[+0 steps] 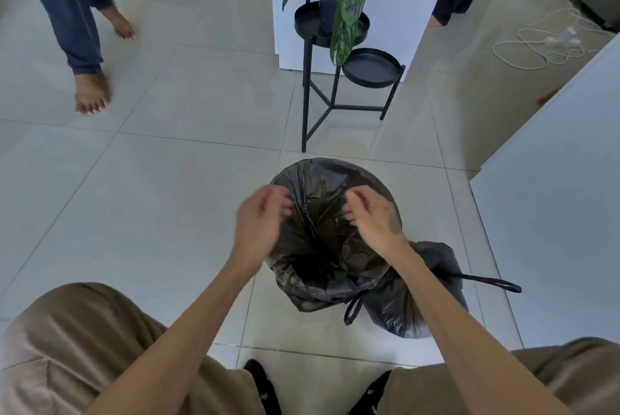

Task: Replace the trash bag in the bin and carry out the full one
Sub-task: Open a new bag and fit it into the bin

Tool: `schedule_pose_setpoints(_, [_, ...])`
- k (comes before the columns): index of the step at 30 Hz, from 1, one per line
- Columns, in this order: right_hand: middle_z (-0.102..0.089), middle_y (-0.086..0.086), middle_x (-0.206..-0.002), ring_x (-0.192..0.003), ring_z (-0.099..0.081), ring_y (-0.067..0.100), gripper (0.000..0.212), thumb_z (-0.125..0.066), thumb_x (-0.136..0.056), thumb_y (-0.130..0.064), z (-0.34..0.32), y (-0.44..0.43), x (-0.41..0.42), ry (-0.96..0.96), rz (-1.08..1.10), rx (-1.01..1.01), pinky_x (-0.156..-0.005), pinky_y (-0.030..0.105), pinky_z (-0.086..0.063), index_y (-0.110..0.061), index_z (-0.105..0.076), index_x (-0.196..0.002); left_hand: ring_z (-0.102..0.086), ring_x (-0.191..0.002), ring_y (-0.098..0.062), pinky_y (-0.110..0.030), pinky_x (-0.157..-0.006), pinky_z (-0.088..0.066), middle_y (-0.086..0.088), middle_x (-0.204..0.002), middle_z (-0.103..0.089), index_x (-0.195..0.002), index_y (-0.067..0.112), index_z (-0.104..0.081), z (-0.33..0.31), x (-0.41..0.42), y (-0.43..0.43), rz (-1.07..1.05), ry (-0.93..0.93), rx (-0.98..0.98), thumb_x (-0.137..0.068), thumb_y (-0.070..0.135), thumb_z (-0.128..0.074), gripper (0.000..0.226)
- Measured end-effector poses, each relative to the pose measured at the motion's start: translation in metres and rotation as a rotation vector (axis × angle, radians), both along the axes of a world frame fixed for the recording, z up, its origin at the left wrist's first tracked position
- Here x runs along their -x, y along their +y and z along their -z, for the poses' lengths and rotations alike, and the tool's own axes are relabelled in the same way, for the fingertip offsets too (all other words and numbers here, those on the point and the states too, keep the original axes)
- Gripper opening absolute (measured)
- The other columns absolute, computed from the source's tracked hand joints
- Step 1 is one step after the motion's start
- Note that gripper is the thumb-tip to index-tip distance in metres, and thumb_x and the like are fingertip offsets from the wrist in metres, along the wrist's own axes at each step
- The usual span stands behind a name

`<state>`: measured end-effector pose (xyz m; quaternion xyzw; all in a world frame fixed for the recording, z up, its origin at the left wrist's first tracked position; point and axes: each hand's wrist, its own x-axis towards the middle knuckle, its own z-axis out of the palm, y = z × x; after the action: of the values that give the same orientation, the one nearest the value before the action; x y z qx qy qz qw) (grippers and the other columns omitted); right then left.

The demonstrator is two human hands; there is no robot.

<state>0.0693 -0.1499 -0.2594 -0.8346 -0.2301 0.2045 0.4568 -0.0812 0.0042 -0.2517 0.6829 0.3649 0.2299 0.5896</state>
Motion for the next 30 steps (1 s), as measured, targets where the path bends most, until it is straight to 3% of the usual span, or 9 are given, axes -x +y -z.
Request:
schedule_pose_setpoints(2, [-0.073, 0.010, -0.099, -0.088, -0.072, 0.023, 0.029, -0.044, -0.105, -0.035, 0.009, 0.026, -0.011, 0.350, -0.120, 0.068, -0.083, 0.037, -0.061, -0.018, -0.066, -0.110, -0.072, -0.085, -0.016, -0.028, -0.080, -0.058, 0.003, -0.087, -0.077, -0.096, 0.027, -0.073, -0.004, -0.020, -0.013, 0.439, 0.171, -0.051, -0.101, 0.027, -0.048, 0.025])
schedule_pose_setpoints(5, [-0.070, 0.007, -0.116, -0.107, -0.068, 0.022, 0.041, -0.040, -0.104, -0.043, 0.037, 0.044, -0.024, 0.582, -0.189, 0.227, -0.101, 0.045, -0.053, -0.017, -0.061, -0.129, -0.067, -0.107, -0.024, -0.033, -0.097, -0.050, -0.006, -0.117, -0.073, -0.122, 0.020, -0.070, 0.005, -0.045, -0.016, 0.825, 0.469, -0.321, -0.103, 0.022, -0.044, 0.033])
schedule_pose_setpoints(9, [-0.039, 0.005, -0.158, -0.146, -0.035, 0.029, 0.062, -0.034, -0.100, -0.057, 0.062, 0.043, -0.050, 0.354, -0.171, 0.484, -0.121, 0.047, -0.026, -0.027, -0.035, -0.154, -0.054, -0.128, -0.034, -0.042, -0.103, -0.047, -0.012, -0.142, -0.057, -0.146, 0.026, -0.049, 0.036, -0.055, -0.002, 1.057, 0.879, -0.542, -0.103, 0.046, -0.038, 0.048])
schedule_pose_setpoints(12, [-0.022, 0.007, -0.167, -0.152, -0.022, 0.030, 0.068, -0.032, -0.101, -0.057, 0.071, 0.039, -0.054, 0.267, -0.198, 0.557, -0.121, 0.042, -0.019, -0.026, -0.017, -0.160, -0.048, -0.134, -0.032, -0.042, -0.101, -0.046, -0.009, -0.150, -0.049, -0.152, 0.030, -0.038, 0.055, -0.054, 0.003, 1.133, 1.084, -0.631, -0.099, 0.061, -0.032, 0.062])
schedule_pose_setpoints(17, [-0.032, 0.011, -0.162, -0.147, -0.032, 0.031, 0.061, -0.038, -0.104, -0.045, 0.065, 0.042, -0.041, -0.022, -0.326, 0.585, -0.119, 0.039, -0.028, -0.012, -0.032, -0.155, -0.051, -0.130, -0.033, -0.044, -0.103, -0.047, -0.012, -0.144, -0.053, -0.145, 0.022, -0.048, 0.050, -0.062, 0.003, 1.130, 1.079, -0.608, -0.100, 0.057, -0.038, 0.058])
schedule_pose_setpoints(20, [-0.057, 0.012, -0.143, -0.129, -0.054, 0.033, 0.044, -0.043, -0.103, -0.036, 0.045, 0.035, -0.029, -0.244, -0.351, 0.518, -0.105, 0.040, -0.044, -0.013, -0.054, -0.139, -0.062, -0.113, -0.036, -0.044, -0.095, -0.052, -0.016, -0.121, -0.067, -0.125, 0.016, -0.063, 0.035, -0.063, 0.007, 1.030, 0.838, -0.556, -0.096, 0.031, -0.052, 0.034])
schedule_pose_setpoints(23, [-0.067, 0.017, -0.122, -0.113, -0.063, 0.037, 0.033, -0.044, -0.101, -0.032, 0.036, 0.022, -0.012, -0.283, -0.483, 0.593, -0.092, 0.038, -0.052, -0.015, -0.067, -0.118, -0.066, -0.110, -0.034, -0.042, -0.099, -0.052, -0.016, -0.114, -0.073, -0.117, 0.008, -0.071, 0.022, -0.065, 0.017, 0.784, 0.630, -0.477, -0.086, 0.005, -0.050, 0.038])
schedule_pose_setpoints(25, [-0.064, 0.017, -0.128, -0.119, -0.060, 0.036, 0.040, -0.041, -0.102, -0.040, 0.037, 0.020, -0.001, -0.210, -0.632, 0.697, -0.098, 0.039, -0.049, -0.017, -0.065, -0.124, -0.062, -0.121, -0.033, -0.037, -0.105, -0.048, -0.014, -0.121, -0.071, -0.128, 0.005, -0.067, 0.017, -0.072, 0.026, 0.663, 0.587, -0.437, -0.084, -0.002, -0.049, 0.047])
schedule_pose_setpoints(30, [-0.035, 0.006, -0.161, -0.144, -0.036, 0.033, 0.076, -0.032, -0.092, -0.073, 0.053, 0.027, 0.014, -0.091, -0.879, 1.049, -0.114, 0.048, -0.035, -0.030, -0.033, -0.154, -0.046, -0.138, -0.034, -0.034, -0.112, -0.036, -0.014, -0.148, -0.053, -0.147, 0.012, -0.050, 0.023, -0.089, 0.030, 0.794, 0.758, -0.389, -0.097, 0.009, -0.042, 0.051])
